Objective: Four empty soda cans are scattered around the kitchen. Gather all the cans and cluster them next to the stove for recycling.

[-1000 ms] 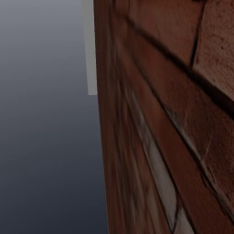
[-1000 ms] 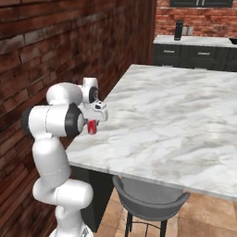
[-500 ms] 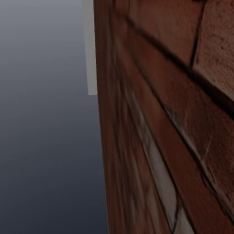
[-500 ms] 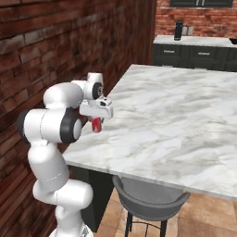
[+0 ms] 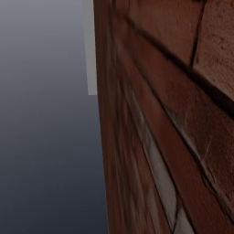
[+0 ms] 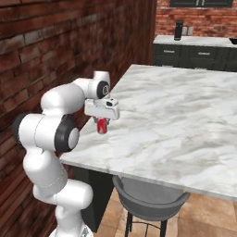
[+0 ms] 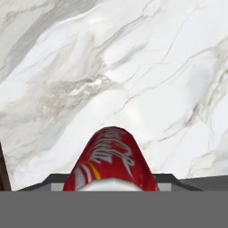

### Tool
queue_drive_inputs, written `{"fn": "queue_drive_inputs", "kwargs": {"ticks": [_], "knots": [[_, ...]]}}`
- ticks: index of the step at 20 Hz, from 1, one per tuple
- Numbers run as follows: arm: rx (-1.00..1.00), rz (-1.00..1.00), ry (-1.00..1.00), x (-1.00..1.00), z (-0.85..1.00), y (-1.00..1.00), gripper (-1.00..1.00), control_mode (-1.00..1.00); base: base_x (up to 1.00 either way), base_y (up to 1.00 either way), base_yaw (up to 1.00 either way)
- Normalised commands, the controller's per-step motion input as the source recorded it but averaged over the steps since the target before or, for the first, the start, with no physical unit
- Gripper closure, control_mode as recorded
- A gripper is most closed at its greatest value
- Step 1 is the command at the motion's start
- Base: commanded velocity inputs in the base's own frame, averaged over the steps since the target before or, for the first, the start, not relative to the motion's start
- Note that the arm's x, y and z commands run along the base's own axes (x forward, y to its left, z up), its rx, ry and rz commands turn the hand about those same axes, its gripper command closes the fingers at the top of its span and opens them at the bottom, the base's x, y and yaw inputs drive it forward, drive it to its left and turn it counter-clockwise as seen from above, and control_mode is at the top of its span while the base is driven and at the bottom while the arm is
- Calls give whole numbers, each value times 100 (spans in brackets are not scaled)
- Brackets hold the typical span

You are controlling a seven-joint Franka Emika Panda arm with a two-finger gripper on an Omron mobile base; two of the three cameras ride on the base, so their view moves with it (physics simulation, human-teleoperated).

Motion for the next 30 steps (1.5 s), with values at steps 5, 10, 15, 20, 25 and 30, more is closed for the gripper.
{"fn": "queue_drive_inputs", "kwargs": {"ticks": [5,10,15,20,25,30], "knots": [[0,-5,2,-35,15,-25,100,-100,0,0,0],[0,-7,1,-30,3,-4,100,-100,0,0,0],[0,-3,0,-16,0,-1,100,100,-7,-3,-1],[0,0,0,0,0,0,100,100,-52,-40,-21],[0,0,0,0,0,0,100,100,-41,-47,-52],[0,0,0,0,0,0,100,100,-1,-33,-71]]}}
